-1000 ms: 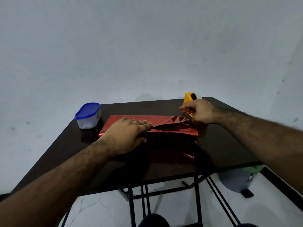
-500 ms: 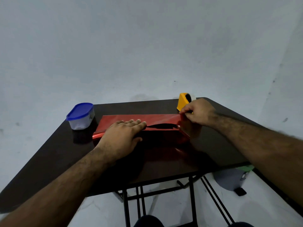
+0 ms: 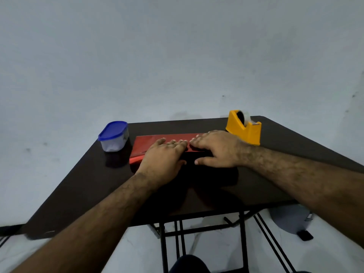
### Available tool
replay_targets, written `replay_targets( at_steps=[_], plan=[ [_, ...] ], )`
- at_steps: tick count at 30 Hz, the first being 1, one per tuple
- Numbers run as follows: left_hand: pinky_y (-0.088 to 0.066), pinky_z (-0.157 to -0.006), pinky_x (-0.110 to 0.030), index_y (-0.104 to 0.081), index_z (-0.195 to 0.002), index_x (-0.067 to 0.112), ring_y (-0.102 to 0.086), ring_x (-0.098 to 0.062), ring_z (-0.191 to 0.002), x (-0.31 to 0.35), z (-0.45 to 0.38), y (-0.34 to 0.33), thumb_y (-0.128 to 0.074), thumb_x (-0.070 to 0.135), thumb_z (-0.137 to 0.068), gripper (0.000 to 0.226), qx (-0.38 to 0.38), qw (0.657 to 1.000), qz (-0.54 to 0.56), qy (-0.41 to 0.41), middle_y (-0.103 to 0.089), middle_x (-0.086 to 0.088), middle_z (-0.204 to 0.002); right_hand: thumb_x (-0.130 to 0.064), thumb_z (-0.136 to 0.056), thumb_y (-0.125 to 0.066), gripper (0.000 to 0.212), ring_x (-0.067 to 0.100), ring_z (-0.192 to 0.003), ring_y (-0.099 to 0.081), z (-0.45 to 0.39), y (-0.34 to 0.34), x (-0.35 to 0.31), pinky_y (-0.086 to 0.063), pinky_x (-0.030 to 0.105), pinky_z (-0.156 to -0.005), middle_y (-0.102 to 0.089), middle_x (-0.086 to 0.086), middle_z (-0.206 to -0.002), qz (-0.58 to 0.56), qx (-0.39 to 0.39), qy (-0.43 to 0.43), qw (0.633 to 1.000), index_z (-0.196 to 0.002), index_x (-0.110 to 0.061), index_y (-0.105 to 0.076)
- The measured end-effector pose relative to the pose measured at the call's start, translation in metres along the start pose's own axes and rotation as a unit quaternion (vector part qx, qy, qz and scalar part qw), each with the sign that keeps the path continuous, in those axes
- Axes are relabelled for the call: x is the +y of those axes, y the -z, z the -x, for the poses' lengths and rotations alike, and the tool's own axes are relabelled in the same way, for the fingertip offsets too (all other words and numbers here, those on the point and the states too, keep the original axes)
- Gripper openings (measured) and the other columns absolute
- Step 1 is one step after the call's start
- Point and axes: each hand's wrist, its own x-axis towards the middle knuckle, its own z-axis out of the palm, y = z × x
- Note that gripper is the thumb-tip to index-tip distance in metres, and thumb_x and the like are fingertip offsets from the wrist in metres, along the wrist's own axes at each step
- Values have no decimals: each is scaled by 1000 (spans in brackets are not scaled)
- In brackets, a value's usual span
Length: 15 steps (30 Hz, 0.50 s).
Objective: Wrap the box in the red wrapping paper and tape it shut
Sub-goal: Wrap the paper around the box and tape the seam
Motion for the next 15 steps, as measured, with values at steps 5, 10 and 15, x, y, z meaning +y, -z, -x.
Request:
replay_targets(
  at_steps=[5,10,15],
  plan=[
    [-24,-127,-40,-46,-156,23,-48,-16,-146,-4,9,3,-60,63,-95,74,22,998,-10,55,-55,2,-156,-68,-95,-36,73,9,-140,-52,4,-6,2,-33,40,-121,-60,-10,-148,19,57,-1,998,-151,-25,-54],
    [-34,-114,-39,-69,-126,30,-66,-13,-119,-26,15,14,-60,73,-91,57,15,997,-39,59,-73,11,-125,-71,-95,-39,71,5,-136,-55,2,-6,6,-30,37,-123,-62,-16,-145,25,46,-20,998,-150,-30,-55],
    [-44,-86,-36,-64,-71,30,-63,-16,-68,-47,24,25,-44,91,-86,66,75,985,23,156,-64,8,-65,-75,-91,-36,75,5,-131,-59,-2,-12,4,-32,33,-122,-65,-16,-141,3,65,-35,997,-148,-31,-58]
  ],
)
